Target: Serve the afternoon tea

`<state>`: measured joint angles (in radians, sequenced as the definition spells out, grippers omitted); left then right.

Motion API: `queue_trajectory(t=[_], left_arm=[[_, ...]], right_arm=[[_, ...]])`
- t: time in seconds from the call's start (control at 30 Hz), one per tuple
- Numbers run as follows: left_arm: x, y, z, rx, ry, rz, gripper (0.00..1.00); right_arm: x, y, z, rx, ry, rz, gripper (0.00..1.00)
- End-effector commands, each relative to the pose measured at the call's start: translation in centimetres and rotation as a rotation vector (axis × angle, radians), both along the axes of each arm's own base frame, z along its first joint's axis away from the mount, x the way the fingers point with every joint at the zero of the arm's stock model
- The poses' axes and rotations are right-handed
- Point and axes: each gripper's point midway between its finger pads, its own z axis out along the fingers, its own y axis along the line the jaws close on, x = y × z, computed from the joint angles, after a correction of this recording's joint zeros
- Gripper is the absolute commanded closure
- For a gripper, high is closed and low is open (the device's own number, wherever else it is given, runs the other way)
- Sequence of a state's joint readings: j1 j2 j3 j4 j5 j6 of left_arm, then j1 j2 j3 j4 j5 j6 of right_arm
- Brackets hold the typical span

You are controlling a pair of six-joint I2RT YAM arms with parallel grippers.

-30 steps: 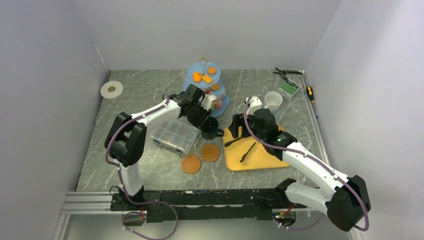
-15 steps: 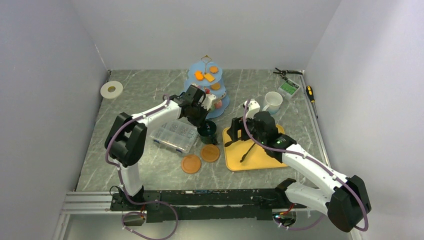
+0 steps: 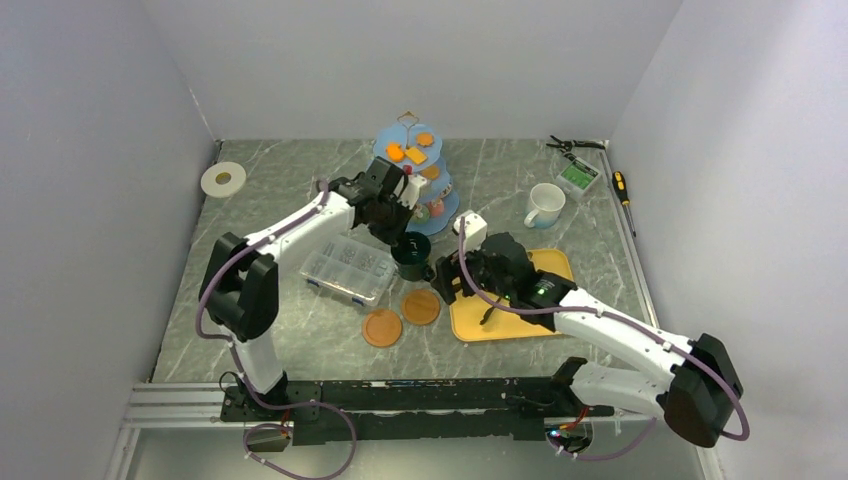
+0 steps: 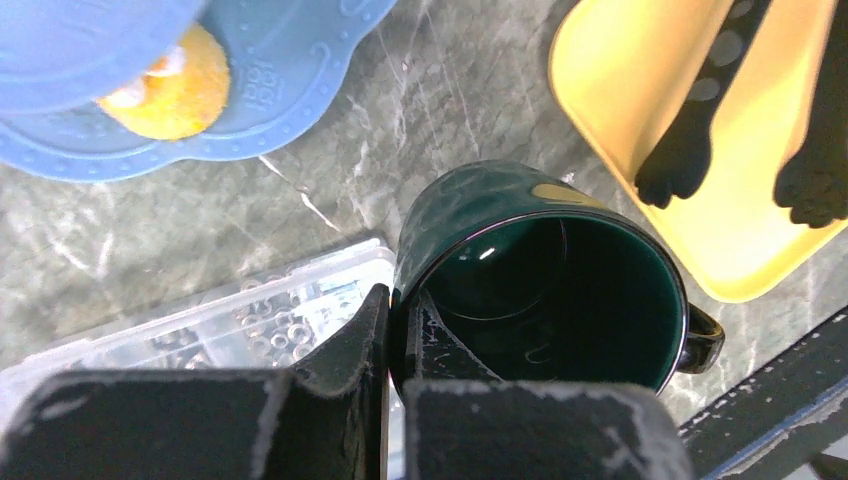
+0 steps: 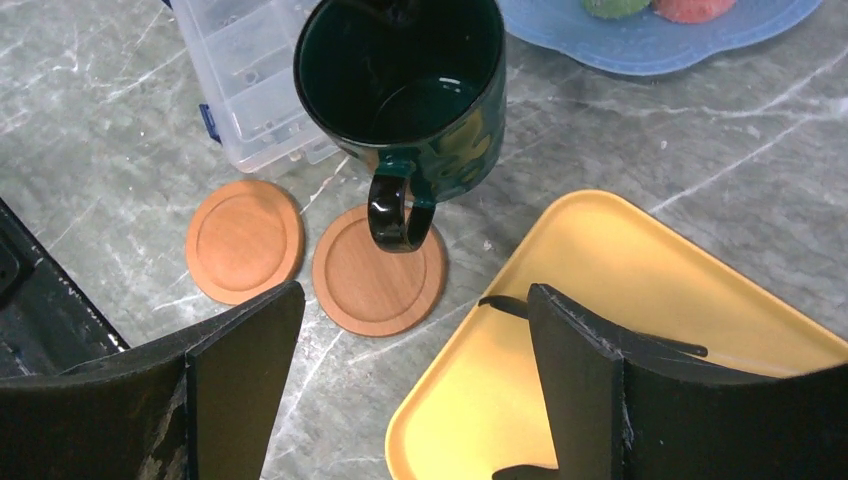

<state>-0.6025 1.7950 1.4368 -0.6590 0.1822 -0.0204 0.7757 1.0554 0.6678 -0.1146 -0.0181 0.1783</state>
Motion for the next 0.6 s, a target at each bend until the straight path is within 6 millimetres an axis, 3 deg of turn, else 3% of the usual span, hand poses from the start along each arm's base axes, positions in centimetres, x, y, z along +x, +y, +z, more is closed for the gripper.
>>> queue_trajectory(t=[0.0,0.27,0.57], left_arm=[[0.1,-0.4,8.2,-0.105,-0.102,0.023,0.97],[-1.9,0.9,11.5,-0.110,-0.131,-0.004,0.97],[-3.3,1.6,14.0,-0.143,-0.169,-0.028,0.97]], right_arm=[[1.2,1.2,3.5,0.005,-0.097,0.010,0.13],[1.5,3.4,5.9,-0.007,-0.117,0.095,0.17],[2.1,6.3,4.7,-0.136,-0.045,0.171,0.34]])
